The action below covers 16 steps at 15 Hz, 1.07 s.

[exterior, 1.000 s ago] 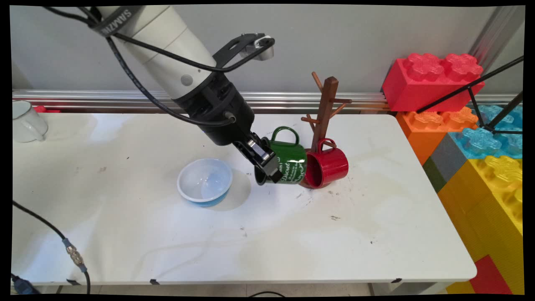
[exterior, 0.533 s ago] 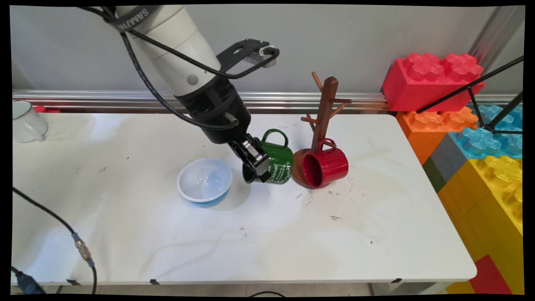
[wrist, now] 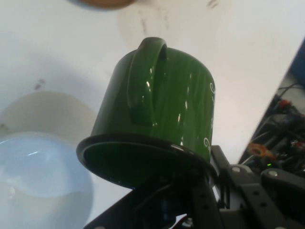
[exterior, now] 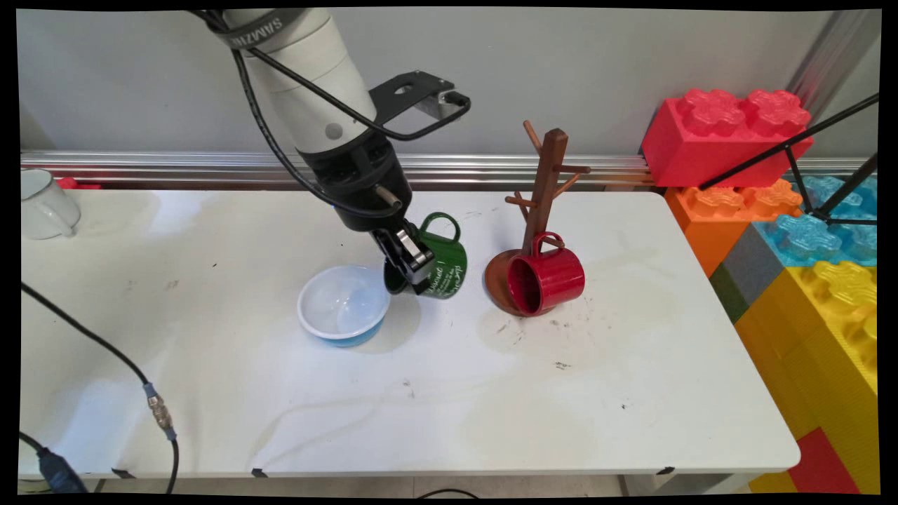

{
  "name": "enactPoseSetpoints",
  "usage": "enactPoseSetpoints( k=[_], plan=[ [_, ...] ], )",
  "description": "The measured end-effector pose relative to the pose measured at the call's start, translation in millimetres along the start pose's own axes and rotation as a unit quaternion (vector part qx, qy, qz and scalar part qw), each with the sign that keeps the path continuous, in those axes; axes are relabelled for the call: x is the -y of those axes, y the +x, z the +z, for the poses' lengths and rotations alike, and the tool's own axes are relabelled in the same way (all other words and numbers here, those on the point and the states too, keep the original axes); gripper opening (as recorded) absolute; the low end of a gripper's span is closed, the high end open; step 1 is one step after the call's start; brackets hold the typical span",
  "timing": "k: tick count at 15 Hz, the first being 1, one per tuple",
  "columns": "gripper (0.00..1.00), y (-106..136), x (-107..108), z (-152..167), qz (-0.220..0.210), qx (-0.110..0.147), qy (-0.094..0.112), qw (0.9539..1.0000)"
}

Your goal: Place the picked object on the table

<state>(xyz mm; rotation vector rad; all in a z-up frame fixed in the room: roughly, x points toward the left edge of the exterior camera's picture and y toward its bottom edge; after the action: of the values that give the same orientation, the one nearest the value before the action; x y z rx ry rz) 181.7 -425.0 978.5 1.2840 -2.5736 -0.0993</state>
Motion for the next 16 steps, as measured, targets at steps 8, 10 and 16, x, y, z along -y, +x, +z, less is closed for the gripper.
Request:
enactPoseSetpoints(
  k=[8, 10, 16],
  plan=[
    [0.0, 7, 36, 0, 0.026, 0.045, 0.065, 0.9966],
    [0.0, 9, 47, 0, 0.035, 0.054, 0.081, 0.9946],
    [0.0, 14, 88, 2, 0.082, 0.087, 0.137, 0.9833]
  ],
)
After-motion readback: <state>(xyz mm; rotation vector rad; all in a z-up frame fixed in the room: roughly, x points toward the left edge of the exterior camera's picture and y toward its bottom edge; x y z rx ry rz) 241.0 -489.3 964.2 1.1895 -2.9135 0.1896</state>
